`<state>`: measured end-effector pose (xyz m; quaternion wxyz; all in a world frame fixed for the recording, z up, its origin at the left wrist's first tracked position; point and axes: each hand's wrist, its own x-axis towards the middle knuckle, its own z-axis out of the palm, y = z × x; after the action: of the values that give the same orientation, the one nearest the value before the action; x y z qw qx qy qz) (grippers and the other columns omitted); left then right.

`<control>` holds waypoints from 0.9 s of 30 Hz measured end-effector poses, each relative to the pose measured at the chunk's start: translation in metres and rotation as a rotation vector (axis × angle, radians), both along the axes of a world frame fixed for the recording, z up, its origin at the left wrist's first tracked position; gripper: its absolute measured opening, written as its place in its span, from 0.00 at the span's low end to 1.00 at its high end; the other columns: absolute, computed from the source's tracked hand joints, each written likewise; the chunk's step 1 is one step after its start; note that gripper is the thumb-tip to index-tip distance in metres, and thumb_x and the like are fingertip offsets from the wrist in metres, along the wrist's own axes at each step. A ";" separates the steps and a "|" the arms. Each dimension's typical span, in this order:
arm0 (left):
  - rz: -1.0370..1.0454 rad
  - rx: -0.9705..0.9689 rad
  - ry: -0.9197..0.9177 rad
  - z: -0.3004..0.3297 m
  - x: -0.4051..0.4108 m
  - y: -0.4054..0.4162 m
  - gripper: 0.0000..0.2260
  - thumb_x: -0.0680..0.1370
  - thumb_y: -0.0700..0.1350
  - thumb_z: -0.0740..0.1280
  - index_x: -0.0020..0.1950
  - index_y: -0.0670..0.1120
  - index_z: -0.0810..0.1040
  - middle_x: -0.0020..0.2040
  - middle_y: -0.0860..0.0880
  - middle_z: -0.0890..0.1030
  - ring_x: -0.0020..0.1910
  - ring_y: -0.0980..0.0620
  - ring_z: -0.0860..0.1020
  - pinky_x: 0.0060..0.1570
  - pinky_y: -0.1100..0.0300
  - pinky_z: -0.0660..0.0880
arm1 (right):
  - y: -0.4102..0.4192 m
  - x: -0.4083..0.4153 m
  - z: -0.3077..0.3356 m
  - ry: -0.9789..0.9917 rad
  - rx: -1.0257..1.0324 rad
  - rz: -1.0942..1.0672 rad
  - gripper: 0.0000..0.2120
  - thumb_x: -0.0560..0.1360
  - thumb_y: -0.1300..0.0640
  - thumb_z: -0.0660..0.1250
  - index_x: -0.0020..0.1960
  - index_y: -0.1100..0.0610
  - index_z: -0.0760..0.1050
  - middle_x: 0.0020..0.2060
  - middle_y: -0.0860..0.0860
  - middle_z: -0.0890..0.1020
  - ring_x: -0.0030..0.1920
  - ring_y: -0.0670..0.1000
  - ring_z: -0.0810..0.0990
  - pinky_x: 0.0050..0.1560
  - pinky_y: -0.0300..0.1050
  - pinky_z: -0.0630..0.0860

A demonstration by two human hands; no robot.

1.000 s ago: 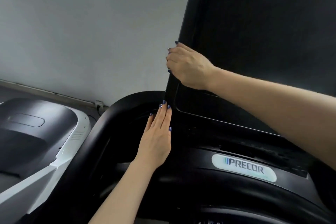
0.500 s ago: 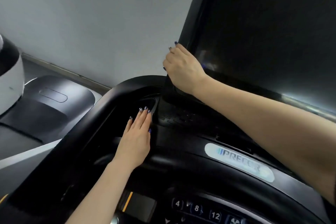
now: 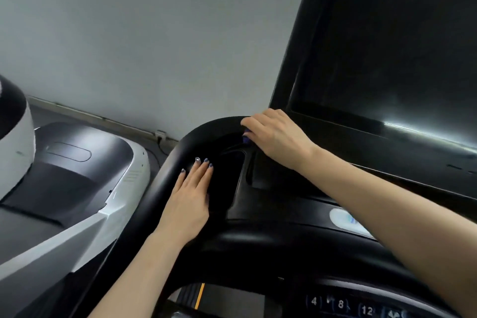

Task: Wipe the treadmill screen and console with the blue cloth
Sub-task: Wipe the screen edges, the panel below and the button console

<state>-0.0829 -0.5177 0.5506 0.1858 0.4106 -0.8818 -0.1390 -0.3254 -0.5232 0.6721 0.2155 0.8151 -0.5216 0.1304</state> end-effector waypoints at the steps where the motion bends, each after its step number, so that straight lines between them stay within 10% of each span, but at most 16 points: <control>1: -0.014 0.007 0.006 0.000 0.005 -0.007 0.30 0.75 0.44 0.47 0.78 0.42 0.63 0.79 0.46 0.62 0.80 0.49 0.54 0.77 0.51 0.51 | -0.002 0.011 -0.004 -0.047 -0.018 -0.043 0.14 0.80 0.53 0.56 0.53 0.59 0.77 0.41 0.53 0.79 0.38 0.56 0.77 0.40 0.51 0.74; 15: -0.101 -0.026 0.024 -0.014 0.021 -0.048 0.27 0.78 0.39 0.50 0.77 0.40 0.65 0.79 0.45 0.63 0.79 0.48 0.56 0.77 0.47 0.57 | -0.039 0.080 -0.083 -0.042 0.178 -0.582 0.13 0.72 0.53 0.75 0.38 0.63 0.79 0.43 0.59 0.78 0.40 0.59 0.78 0.43 0.51 0.79; 21: -0.079 -0.061 0.055 -0.017 0.029 -0.056 0.24 0.78 0.35 0.59 0.76 0.40 0.67 0.77 0.44 0.66 0.79 0.47 0.58 0.77 0.52 0.50 | -0.037 0.094 -0.080 0.436 0.505 -0.605 0.14 0.81 0.54 0.60 0.60 0.62 0.75 0.54 0.57 0.76 0.60 0.60 0.69 0.67 0.55 0.65; 27: -0.084 -0.078 0.026 -0.015 0.033 -0.055 0.24 0.78 0.39 0.56 0.75 0.40 0.69 0.76 0.43 0.68 0.78 0.46 0.61 0.77 0.50 0.52 | -0.039 0.102 -0.070 0.342 0.735 -0.912 0.20 0.80 0.62 0.59 0.70 0.69 0.66 0.71 0.69 0.59 0.70 0.70 0.60 0.72 0.58 0.62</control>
<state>-0.0499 -0.5727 0.5356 0.2070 0.3638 -0.9006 -0.1175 -0.2229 -0.5622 0.6025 0.0348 0.5398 -0.7871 -0.2964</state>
